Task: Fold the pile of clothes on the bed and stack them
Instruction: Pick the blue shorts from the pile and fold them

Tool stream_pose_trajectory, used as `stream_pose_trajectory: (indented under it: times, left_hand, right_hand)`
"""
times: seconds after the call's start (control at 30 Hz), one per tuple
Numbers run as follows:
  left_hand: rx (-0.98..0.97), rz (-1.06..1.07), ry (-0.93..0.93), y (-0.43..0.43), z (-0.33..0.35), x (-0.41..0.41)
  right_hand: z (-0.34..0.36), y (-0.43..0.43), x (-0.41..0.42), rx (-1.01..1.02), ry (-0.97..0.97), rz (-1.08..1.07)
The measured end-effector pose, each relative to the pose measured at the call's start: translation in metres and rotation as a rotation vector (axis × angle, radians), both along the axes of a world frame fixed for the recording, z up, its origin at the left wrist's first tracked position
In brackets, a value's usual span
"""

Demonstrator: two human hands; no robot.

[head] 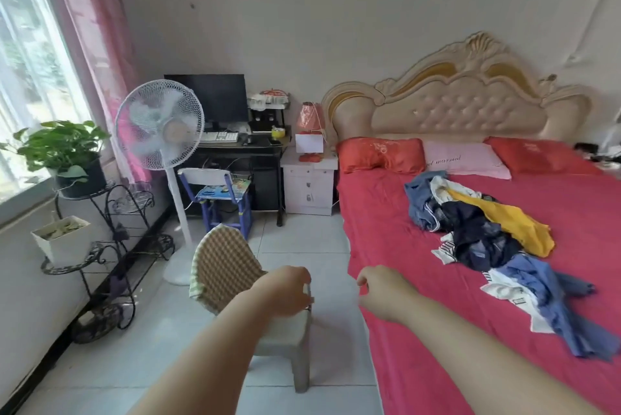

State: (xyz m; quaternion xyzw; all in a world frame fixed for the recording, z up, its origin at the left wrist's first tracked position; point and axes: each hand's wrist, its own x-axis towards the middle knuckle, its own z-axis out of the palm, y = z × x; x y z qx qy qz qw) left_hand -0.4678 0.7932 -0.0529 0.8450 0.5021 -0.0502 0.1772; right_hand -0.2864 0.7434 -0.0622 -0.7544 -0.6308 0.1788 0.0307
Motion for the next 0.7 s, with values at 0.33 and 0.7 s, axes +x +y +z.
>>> stream_pose_trajectory:
  times: [0.33,0.7]
  left_hand:
    - [0.000,-0.108,-0.015,0.153,0.001,0.077]
    - [-0.006,-0.357,0.011,0.300,-0.003,0.154]
  right_hand:
    - [0.010,0.123,0.070,0.031,-0.007,-0.149]
    - [0.004,0.233,0.130,0.027,-0.022,-0.356]
